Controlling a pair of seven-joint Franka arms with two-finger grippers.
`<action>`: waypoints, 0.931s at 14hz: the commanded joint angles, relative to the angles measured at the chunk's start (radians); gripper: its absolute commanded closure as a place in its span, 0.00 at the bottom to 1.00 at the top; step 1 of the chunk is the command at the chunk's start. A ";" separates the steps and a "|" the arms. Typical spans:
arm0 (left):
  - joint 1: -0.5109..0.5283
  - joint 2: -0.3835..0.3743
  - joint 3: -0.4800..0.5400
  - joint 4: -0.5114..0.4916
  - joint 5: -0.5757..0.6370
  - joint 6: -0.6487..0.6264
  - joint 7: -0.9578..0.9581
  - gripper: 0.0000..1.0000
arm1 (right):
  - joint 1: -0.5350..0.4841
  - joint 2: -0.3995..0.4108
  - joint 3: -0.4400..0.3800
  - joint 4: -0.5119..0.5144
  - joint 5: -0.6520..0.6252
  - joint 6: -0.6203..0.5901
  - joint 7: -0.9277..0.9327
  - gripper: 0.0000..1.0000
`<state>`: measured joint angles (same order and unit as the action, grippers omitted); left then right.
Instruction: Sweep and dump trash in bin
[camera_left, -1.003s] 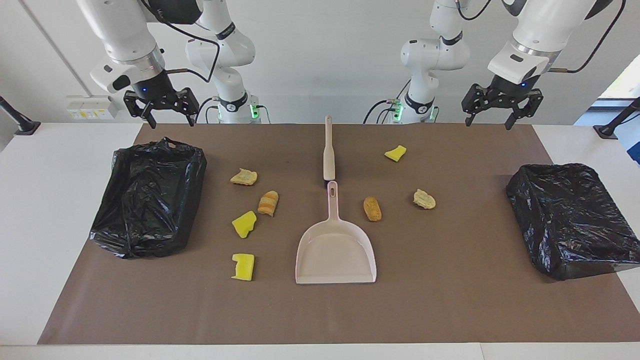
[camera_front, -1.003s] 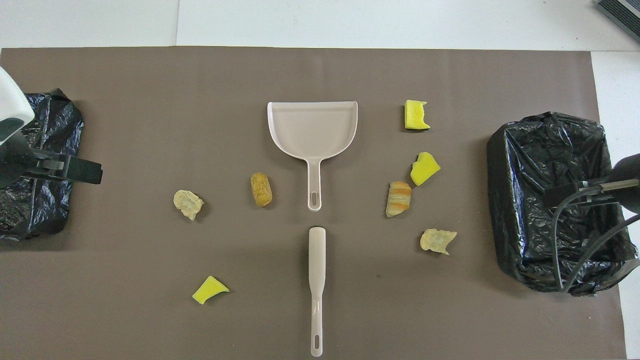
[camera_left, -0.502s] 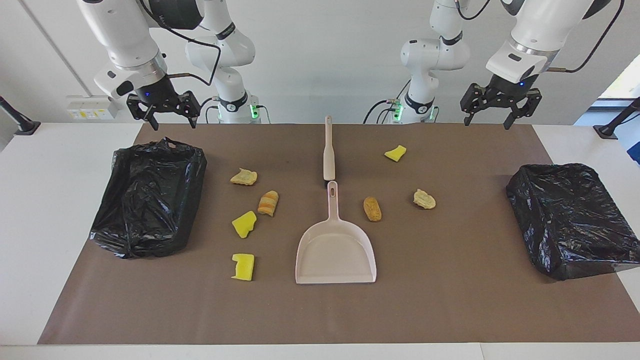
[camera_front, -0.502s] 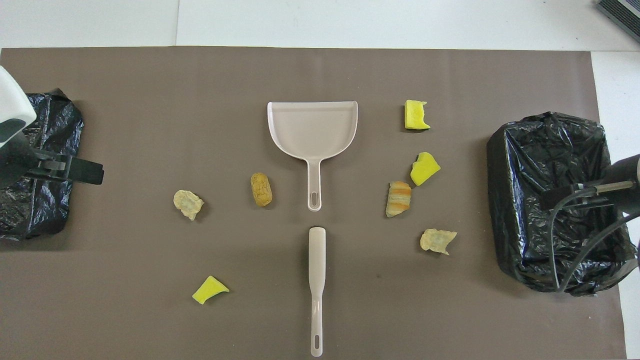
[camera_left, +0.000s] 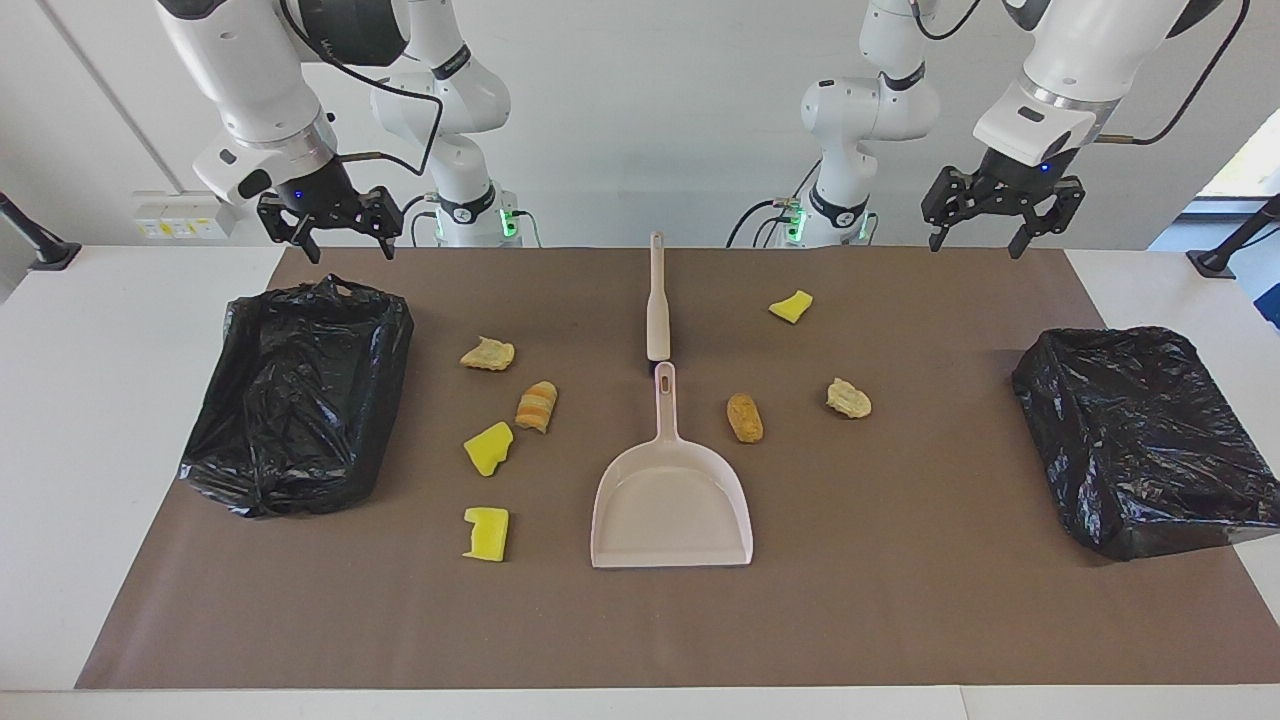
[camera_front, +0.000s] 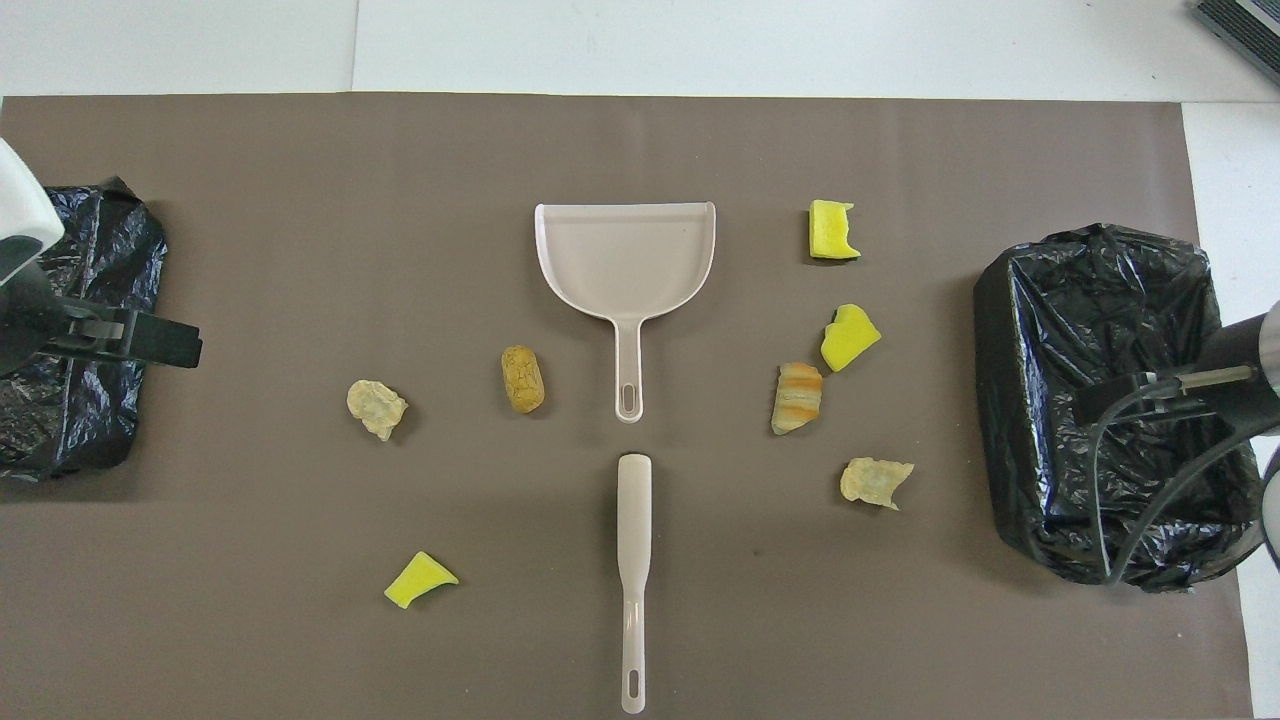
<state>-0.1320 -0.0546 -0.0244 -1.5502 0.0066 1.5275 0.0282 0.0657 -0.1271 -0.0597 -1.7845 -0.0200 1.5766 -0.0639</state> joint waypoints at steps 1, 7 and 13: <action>0.064 -0.022 -0.002 -0.022 0.001 0.005 0.001 0.00 | 0.051 0.030 0.011 -0.009 0.012 0.036 0.094 0.00; 0.124 -0.021 -0.002 -0.022 0.003 0.005 0.001 0.00 | 0.242 0.263 0.018 0.094 0.081 0.244 0.358 0.00; 0.108 -0.034 -0.015 -0.018 0.001 -0.003 0.004 0.00 | 0.384 0.423 0.018 0.114 0.130 0.436 0.421 0.00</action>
<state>-0.0178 -0.0560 -0.0239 -1.5501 0.0060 1.5269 0.0300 0.4396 0.2685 -0.0366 -1.7011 0.0744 1.9996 0.3448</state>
